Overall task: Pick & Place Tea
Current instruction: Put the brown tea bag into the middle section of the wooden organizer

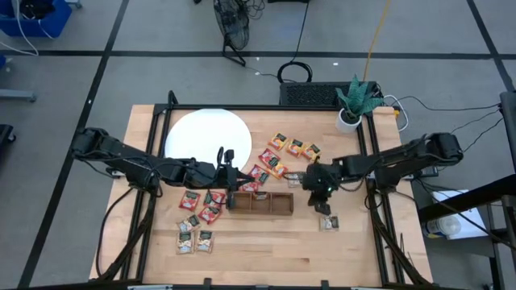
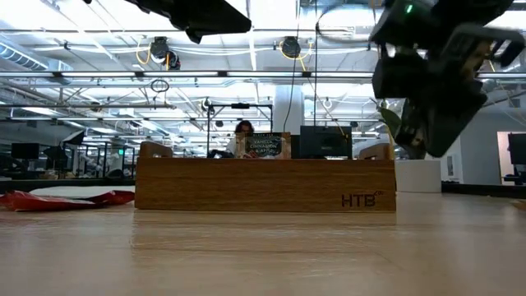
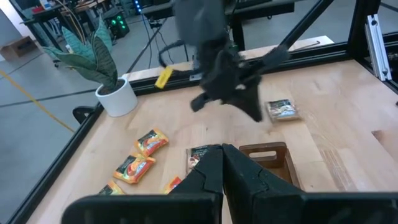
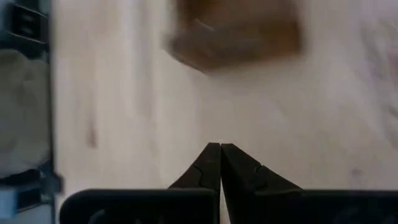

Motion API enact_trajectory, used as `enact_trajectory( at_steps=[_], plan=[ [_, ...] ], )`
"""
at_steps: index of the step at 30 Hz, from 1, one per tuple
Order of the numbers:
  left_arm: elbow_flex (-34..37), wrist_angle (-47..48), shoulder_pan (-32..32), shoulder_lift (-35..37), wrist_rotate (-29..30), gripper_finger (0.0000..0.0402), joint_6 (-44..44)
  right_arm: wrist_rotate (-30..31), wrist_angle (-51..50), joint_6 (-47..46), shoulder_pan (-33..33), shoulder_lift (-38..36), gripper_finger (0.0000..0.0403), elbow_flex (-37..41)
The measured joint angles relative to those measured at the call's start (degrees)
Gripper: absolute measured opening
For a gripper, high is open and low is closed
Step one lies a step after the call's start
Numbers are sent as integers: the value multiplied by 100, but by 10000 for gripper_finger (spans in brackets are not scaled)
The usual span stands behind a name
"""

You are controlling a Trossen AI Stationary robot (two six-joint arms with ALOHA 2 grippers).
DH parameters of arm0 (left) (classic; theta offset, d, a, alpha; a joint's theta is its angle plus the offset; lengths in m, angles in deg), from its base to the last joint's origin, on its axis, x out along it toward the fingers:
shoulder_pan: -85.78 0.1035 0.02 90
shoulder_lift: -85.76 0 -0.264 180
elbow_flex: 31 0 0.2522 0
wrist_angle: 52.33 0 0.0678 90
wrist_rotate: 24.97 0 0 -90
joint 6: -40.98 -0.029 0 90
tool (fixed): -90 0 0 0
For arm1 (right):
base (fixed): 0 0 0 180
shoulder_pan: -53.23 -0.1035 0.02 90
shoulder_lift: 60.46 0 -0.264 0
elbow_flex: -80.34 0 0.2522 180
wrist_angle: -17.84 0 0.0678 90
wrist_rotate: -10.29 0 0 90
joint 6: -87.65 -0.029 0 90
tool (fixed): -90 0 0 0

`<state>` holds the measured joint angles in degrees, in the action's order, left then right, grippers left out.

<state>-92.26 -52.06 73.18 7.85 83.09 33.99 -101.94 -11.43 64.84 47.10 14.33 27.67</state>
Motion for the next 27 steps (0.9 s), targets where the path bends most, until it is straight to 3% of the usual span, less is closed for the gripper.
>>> enact_trajectory(
  at_steps=[8,11,17,23,27],
  plan=[
    [0,30,7,0,0,17,-8,1097,1922,-184,-1863,168,1,-11],
    [0,23,9,0,2,17,-4,1474,1583,-1285,-2357,336,1,-9],
    [0,1,9,0,0,17,96,1447,223,-3797,-3261,895,0,-3],
    [0,-16,9,0,1,17,128,1396,-239,-4703,-3455,1308,0,-35],
    [0,-28,9,0,2,17,152,1321,-1154,-5102,-3434,1308,0,-28]
  ],
)
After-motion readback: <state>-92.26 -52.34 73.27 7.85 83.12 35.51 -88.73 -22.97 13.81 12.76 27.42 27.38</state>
